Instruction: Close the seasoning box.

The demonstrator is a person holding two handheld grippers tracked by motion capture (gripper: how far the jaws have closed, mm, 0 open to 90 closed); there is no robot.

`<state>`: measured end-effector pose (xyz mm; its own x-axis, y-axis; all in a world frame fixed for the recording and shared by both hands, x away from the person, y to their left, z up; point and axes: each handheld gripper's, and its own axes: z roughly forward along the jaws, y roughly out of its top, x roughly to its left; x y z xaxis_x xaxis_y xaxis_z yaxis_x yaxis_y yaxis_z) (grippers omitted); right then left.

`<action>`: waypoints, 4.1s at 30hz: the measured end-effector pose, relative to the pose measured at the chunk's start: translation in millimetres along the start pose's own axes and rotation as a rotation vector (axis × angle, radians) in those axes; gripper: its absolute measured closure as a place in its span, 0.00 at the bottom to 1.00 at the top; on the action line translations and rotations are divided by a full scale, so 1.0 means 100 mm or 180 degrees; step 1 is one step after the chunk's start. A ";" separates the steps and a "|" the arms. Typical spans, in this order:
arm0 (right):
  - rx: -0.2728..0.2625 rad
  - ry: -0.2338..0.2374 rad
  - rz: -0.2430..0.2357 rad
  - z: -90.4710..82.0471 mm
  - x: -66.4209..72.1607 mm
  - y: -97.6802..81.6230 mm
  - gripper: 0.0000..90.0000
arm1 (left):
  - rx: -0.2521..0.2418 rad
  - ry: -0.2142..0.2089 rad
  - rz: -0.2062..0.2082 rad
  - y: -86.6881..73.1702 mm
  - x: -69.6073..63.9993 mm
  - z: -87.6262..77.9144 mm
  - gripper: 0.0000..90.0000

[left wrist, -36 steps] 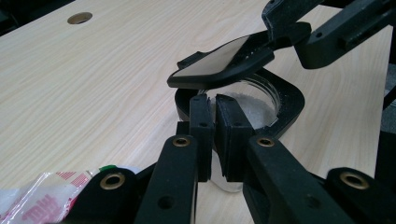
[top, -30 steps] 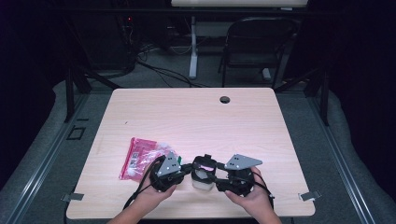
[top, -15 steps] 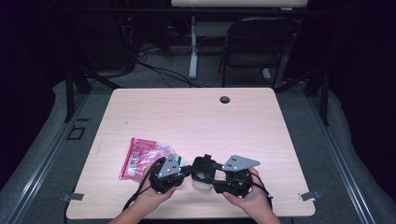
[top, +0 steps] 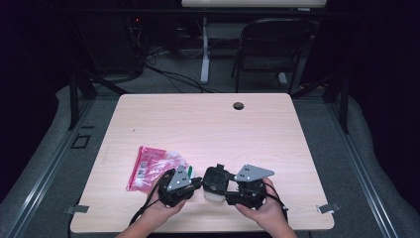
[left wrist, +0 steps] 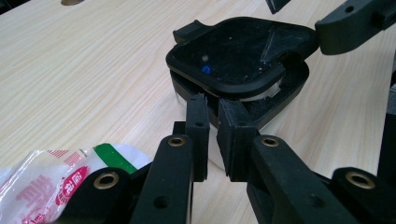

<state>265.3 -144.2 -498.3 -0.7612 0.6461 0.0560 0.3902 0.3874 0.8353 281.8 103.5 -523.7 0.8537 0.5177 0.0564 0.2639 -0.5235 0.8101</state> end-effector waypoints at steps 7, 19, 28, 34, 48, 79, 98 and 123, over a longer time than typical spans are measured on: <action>-0.0013 0.0007 0.0012 0.01 0.01 0.01 0.51 | 0.0027 0.0007 0.0004 -0.02 0.00 0.00 0.92; -0.0006 0.0009 0.0012 0.01 0.00 0.01 0.51 | 0.0039 -0.0018 0.0002 -0.04 -0.01 0.01 0.92; -0.0021 0.0014 0.0027 0.02 -0.01 0.01 0.51 | 0.0056 -0.0004 0.0014 -0.06 0.00 0.01 0.91; -0.0025 0.0005 0.0019 0.02 -0.01 0.01 0.51 | 0.0082 0.0006 -0.0001 -0.09 0.03 0.00 0.86; -0.0060 -0.0017 0.0000 0.05 -0.01 0.03 0.51 | -0.0034 0.0085 -0.0175 -0.14 0.15 -0.07 0.58; -0.0187 -0.0135 0.0095 0.00 -0.07 0.05 0.46 | -0.0157 0.0281 -0.0461 -0.16 0.42 -0.26 0.47; -0.0283 -0.0671 0.0669 -0.20 -0.47 -0.05 0.43 | -0.0194 0.0729 -0.0859 -0.34 0.88 -0.49 0.46; -0.0055 -0.0999 0.1001 -0.04 -0.79 -0.38 0.43 | -0.0051 0.1035 -0.1060 -0.58 1.12 -0.50 0.45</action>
<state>308.2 -212.4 -531.7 -0.4117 0.9002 0.1421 0.5668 0.1308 0.8134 339.3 225.5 -535.3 0.5379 0.8424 -0.0303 0.4906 -0.2836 0.8239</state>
